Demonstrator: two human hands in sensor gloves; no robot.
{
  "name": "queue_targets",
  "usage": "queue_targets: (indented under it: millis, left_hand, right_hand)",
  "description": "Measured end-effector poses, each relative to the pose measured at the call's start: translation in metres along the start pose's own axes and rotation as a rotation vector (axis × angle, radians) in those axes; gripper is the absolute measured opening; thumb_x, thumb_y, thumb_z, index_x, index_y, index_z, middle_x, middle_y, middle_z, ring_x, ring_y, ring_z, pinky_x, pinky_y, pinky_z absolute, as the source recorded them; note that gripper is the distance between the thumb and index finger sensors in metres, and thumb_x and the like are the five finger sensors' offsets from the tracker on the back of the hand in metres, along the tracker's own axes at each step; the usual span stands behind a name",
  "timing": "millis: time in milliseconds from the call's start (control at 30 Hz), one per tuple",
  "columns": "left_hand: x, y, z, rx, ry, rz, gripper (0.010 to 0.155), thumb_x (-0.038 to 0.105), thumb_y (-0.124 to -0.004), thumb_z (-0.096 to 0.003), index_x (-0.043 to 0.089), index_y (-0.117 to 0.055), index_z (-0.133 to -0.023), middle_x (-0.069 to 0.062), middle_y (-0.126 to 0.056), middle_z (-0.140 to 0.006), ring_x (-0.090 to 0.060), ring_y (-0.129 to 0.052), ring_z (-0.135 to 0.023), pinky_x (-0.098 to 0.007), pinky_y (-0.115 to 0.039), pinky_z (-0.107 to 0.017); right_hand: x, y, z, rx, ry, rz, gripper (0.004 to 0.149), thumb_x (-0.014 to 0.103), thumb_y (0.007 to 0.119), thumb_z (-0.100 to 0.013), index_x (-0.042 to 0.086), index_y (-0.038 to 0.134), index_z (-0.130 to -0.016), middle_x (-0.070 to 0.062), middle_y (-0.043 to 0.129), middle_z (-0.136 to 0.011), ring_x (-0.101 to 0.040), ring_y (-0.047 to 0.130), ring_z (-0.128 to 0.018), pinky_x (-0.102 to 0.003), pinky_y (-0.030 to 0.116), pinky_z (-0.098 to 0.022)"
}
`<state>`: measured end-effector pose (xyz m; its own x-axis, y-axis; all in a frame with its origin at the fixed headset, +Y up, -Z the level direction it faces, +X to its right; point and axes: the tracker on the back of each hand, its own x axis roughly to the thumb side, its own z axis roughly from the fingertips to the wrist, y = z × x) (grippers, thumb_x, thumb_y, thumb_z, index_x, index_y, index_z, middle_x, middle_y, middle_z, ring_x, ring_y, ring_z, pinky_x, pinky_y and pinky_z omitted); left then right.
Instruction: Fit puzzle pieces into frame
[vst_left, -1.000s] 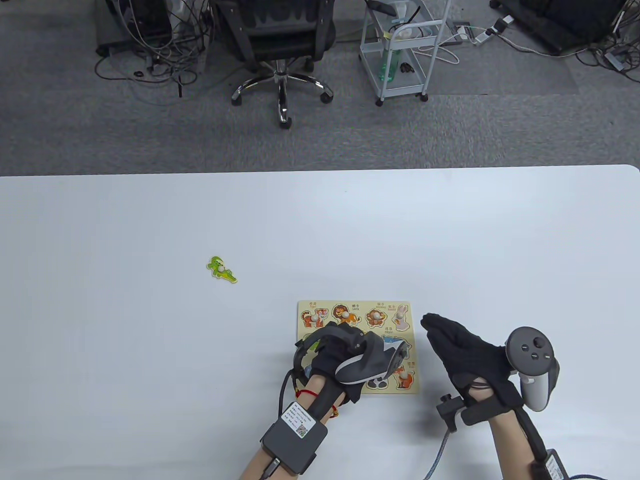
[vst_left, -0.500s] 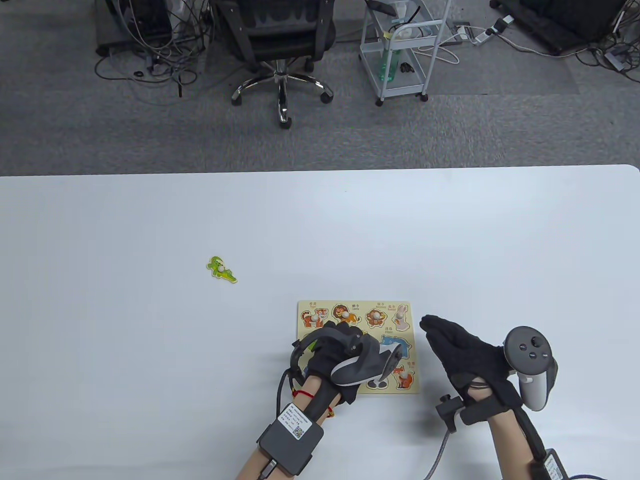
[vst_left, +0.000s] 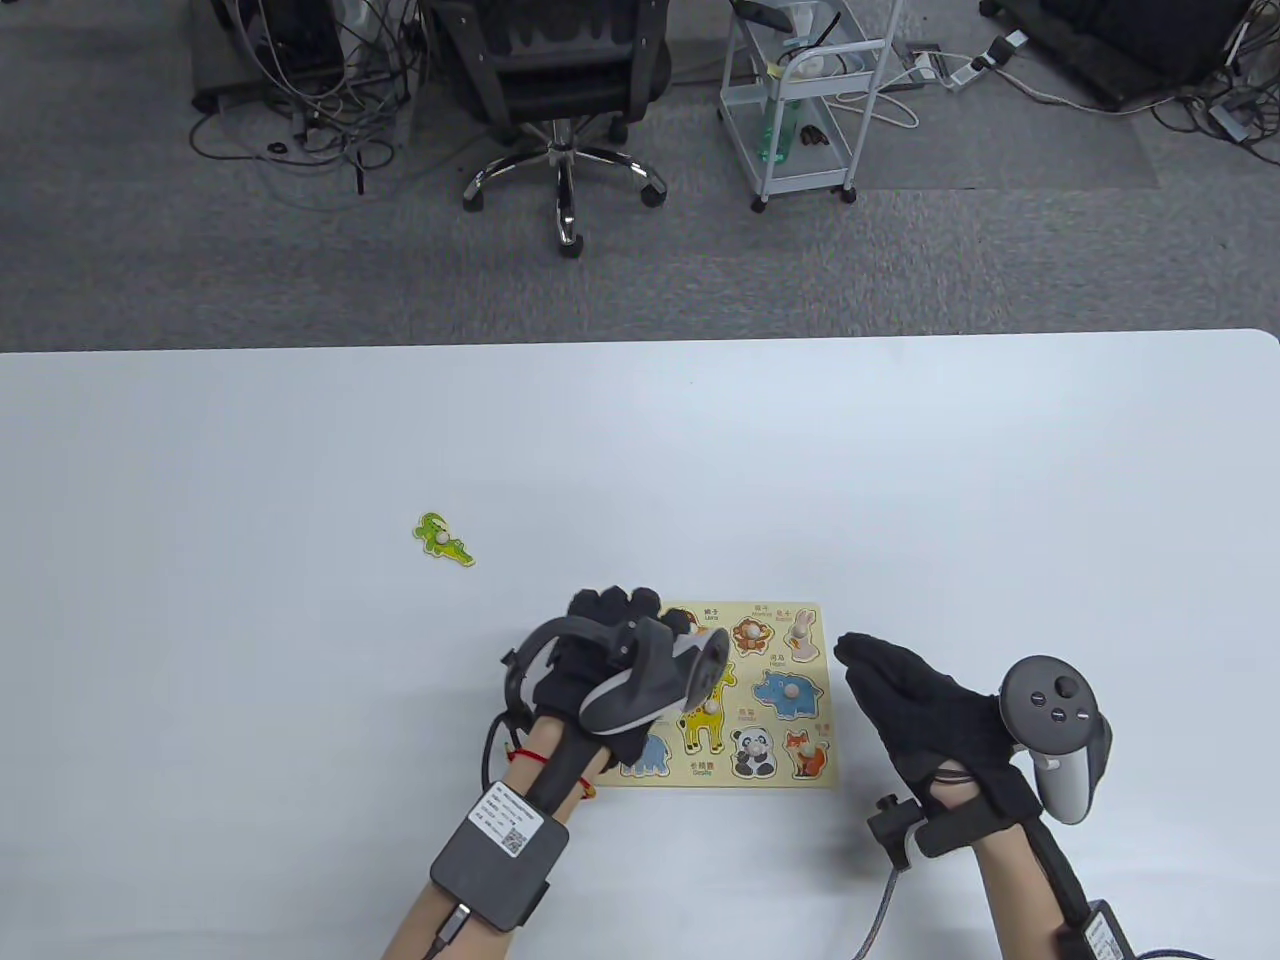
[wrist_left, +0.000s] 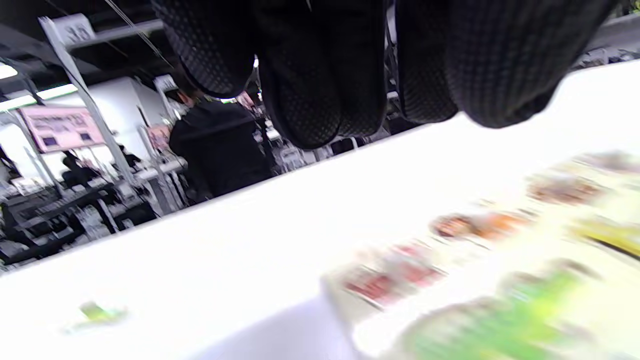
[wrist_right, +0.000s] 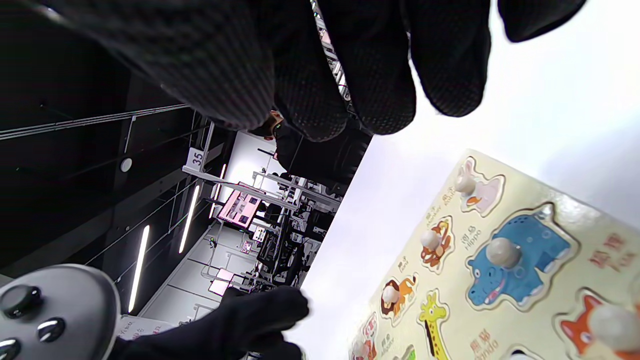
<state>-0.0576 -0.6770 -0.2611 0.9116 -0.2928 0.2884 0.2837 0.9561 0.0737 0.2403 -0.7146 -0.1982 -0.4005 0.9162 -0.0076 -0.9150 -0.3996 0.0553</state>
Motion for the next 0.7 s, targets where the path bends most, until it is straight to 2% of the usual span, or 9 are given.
queue_targets:
  millis: [133, 200, 267, 400, 467, 700]
  left_hand:
    - [-0.051, 0.009, -0.009, 0.067, 0.101, -0.027, 0.047, 0.05, -0.093, -0.0371, 0.048, -0.089, -0.084, 0.013, -0.091, -0.101, -0.018, -0.097, -0.088, -0.045, -0.074, -0.073]
    - [-0.076, 0.007, -0.017, 0.056, 0.163, -0.06, 0.046, 0.047, -0.095, -0.0371, 0.05, -0.089, -0.083, 0.014, -0.088, -0.103, -0.018, -0.094, -0.092, -0.046, -0.072, -0.075]
    - [-0.095, 0.0, -0.025, 0.002, 0.206, -0.089, 0.046, 0.044, -0.096, -0.0372, 0.051, -0.088, -0.082, 0.014, -0.086, -0.105, -0.019, -0.091, -0.095, -0.047, -0.071, -0.076]
    - [-0.127, -0.024, -0.042, -0.12, 0.267, -0.1, 0.047, 0.042, -0.097, -0.0379, 0.052, -0.086, -0.083, 0.015, -0.084, -0.106, -0.018, -0.091, -0.096, -0.045, -0.07, -0.077]
    - [-0.138, -0.038, -0.049, -0.143, 0.291, -0.098, 0.047, 0.04, -0.097, -0.0379, 0.052, -0.087, -0.082, 0.016, -0.085, -0.106, -0.018, -0.091, -0.096, -0.045, -0.071, -0.077]
    - [-0.162, -0.088, -0.07, -0.268, 0.368, -0.043, 0.047, 0.039, -0.097, -0.0384, 0.053, -0.086, -0.082, 0.016, -0.086, -0.104, -0.017, -0.092, -0.094, -0.046, -0.072, -0.076]
  right_hand:
    - [0.001, 0.001, 0.0, 0.002, -0.004, 0.013, 0.052, 0.041, 0.084, -0.048, 0.009, 0.086, -0.089, -0.028, 0.083, -0.095, -0.057, 0.079, -0.082, -0.074, 0.056, -0.06]
    - [0.001, 0.002, -0.001, 0.005, -0.001, 0.019, 0.052, 0.041, 0.084, -0.048, 0.009, 0.086, -0.089, -0.028, 0.083, -0.095, -0.057, 0.079, -0.082, -0.074, 0.056, -0.06]
    - [0.001, 0.003, -0.001, 0.006, 0.001, 0.02, 0.052, 0.041, 0.084, -0.048, 0.009, 0.086, -0.089, -0.028, 0.083, -0.094, -0.057, 0.079, -0.082, -0.074, 0.056, -0.06]
    - [0.001, 0.003, -0.001, 0.007, 0.008, 0.019, 0.052, 0.041, 0.084, -0.048, 0.008, 0.086, -0.089, -0.028, 0.083, -0.095, -0.057, 0.079, -0.082, -0.074, 0.056, -0.06]
    - [0.002, 0.003, -0.001, 0.008, 0.006, 0.026, 0.052, 0.041, 0.084, -0.048, 0.008, 0.086, -0.089, -0.028, 0.083, -0.095, -0.057, 0.079, -0.082, -0.074, 0.056, -0.06]
    - [0.001, 0.006, -0.003, 0.006, 0.011, 0.038, 0.052, 0.04, 0.084, -0.048, 0.008, 0.086, -0.089, -0.028, 0.084, -0.094, -0.057, 0.079, -0.081, -0.074, 0.056, -0.06]
